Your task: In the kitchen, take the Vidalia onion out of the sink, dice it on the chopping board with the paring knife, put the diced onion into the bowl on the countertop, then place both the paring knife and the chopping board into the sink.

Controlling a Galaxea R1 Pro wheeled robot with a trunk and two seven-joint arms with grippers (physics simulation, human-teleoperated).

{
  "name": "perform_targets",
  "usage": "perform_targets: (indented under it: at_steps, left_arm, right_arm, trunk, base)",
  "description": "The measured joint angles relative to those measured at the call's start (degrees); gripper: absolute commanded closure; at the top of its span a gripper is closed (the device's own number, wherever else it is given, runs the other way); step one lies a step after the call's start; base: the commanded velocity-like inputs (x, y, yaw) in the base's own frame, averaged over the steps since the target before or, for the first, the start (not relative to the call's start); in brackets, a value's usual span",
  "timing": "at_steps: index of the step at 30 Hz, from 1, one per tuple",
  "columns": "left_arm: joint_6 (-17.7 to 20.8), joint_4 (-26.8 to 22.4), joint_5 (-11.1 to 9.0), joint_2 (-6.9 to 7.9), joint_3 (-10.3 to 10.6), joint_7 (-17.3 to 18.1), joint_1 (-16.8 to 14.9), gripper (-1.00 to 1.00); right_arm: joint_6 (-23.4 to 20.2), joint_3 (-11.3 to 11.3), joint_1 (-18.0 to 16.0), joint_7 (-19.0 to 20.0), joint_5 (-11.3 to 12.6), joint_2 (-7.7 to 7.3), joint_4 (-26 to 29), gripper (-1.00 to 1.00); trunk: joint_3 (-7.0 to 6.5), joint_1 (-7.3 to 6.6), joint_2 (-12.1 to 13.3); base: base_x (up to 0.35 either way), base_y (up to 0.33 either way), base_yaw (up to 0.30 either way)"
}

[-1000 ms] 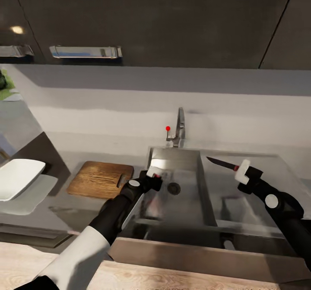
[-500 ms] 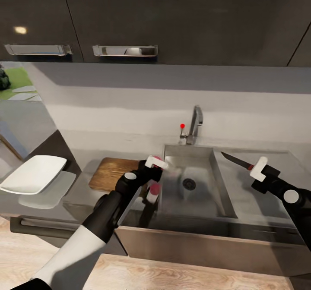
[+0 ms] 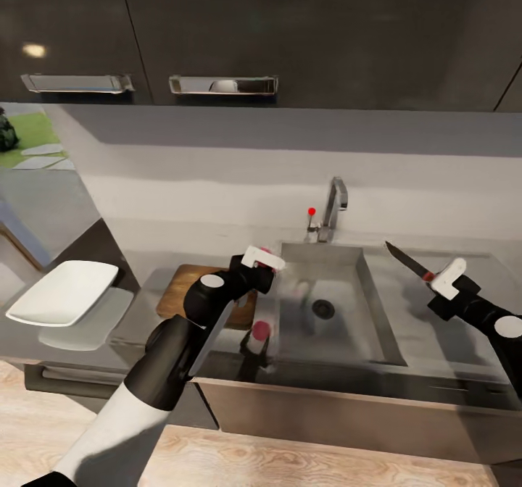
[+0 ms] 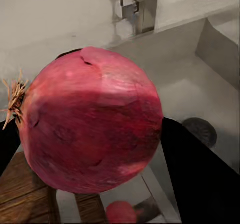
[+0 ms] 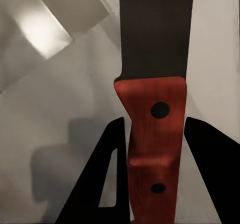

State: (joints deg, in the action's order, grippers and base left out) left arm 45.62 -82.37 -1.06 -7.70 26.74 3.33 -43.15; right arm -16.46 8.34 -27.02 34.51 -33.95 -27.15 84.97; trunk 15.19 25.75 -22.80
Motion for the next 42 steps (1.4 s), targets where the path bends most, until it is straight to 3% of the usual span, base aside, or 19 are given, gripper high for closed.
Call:
perform_targets:
  at_steps: [6,18,28,34,42]
  left_arm:
    - [0.62,1.27,-0.01,1.63,0.0,0.48,0.05,1.0]
    - [0.61,1.55,-0.38,1.25,0.02,1.96,0.05,1.0]
    - [0.59,1.65,-0.41,1.29,0.01,1.97,0.05,1.0]
    - [0.61,1.98,-0.41,1.28,0.0,1.96,0.05,1.0]
    - [0.54,2.17,-0.41,1.22,0.08,1.97,0.05,1.0]
  right_arm:
    - [0.18,1.35,0.0,0.4,2.64,0.0,0.01,1.0]
    - [0.26,1.32,0.0,0.34,2.82,0.0,0.0,1.0]
    - [0.25,1.18,0.0,0.19,2.82,0.02,0.01,1.0]
    - [0.21,-0.88,0.0,0.12,2.83,0.16,0.0,1.0]
    - [0.14,-1.25,0.0,0.1,2.82,0.18,0.01,1.0]
  trunk:
    - [-0.11,0.0,0.0]
    - [-0.13,0.0,0.0]
    - [-0.13,0.0,0.0]
    - [-0.13,-0.02,-0.01]
    - [-0.13,-0.01,0.0]
  base:
    - [0.0,0.144,0.0]
    - [0.0,0.292,0.0]
    - [0.008,0.089,0.0]
    - [0.192,0.231,0.0]
    - [0.157,0.097,0.0]
